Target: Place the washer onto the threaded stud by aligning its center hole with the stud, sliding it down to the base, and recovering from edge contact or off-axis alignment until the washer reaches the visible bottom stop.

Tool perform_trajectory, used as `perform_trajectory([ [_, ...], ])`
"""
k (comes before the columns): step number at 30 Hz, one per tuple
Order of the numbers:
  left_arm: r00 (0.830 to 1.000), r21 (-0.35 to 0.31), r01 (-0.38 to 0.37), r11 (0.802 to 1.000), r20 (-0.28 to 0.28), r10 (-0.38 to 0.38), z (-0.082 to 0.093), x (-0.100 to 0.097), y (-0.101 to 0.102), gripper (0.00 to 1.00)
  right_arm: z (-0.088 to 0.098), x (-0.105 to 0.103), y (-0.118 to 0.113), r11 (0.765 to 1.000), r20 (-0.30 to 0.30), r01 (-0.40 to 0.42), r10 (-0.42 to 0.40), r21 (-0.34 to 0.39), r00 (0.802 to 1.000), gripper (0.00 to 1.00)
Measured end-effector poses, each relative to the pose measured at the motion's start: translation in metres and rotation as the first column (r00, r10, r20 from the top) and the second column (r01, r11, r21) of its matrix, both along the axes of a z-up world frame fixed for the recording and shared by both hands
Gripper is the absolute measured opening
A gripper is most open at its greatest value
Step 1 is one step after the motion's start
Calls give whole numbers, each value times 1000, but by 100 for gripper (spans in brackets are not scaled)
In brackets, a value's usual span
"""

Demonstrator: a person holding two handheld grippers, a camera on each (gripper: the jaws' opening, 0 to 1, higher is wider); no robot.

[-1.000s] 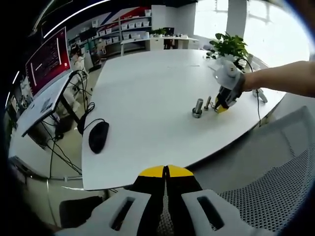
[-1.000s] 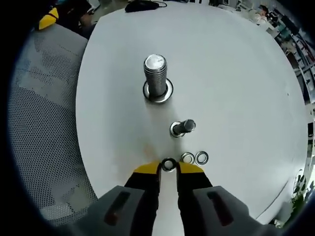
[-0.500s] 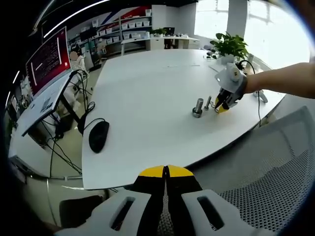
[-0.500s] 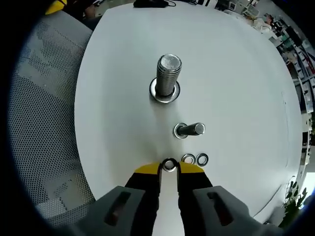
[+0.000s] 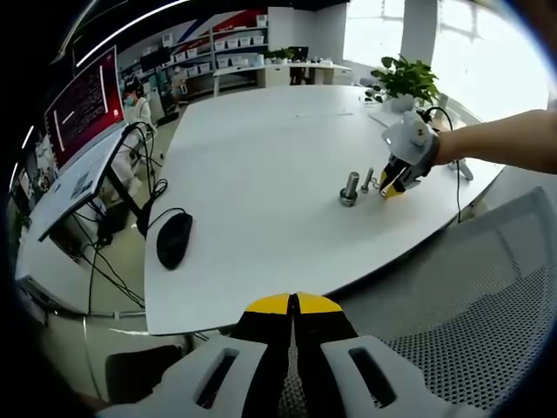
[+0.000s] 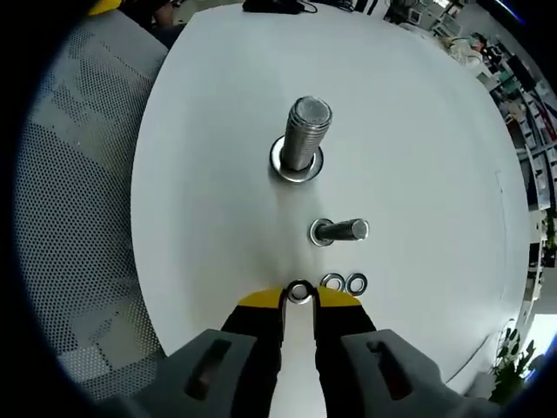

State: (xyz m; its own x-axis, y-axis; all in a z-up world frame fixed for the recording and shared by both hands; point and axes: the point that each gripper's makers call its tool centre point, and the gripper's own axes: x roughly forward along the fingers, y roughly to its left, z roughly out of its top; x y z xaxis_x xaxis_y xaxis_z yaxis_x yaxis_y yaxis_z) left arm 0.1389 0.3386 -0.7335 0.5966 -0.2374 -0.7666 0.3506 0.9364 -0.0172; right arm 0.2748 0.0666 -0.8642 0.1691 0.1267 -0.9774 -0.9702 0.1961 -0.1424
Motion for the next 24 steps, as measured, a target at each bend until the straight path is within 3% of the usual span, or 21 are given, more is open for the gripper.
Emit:
perform_trajectory([
  [7,1000,-1,-1,1000,2,1,0,0,0,0,-2,-5,-1,999,-64,-18,17,-27,998,14],
  [14,1000,-4,0,1000,8,0,1,0,0,0,-3,-21,-5,1000,-140,27,-28,-6,990,14],
  [24,1000,-8,0,1000,17,0,2,2,-1,0,24,-19,-2,993,-154,90,-78,72,985,14],
])
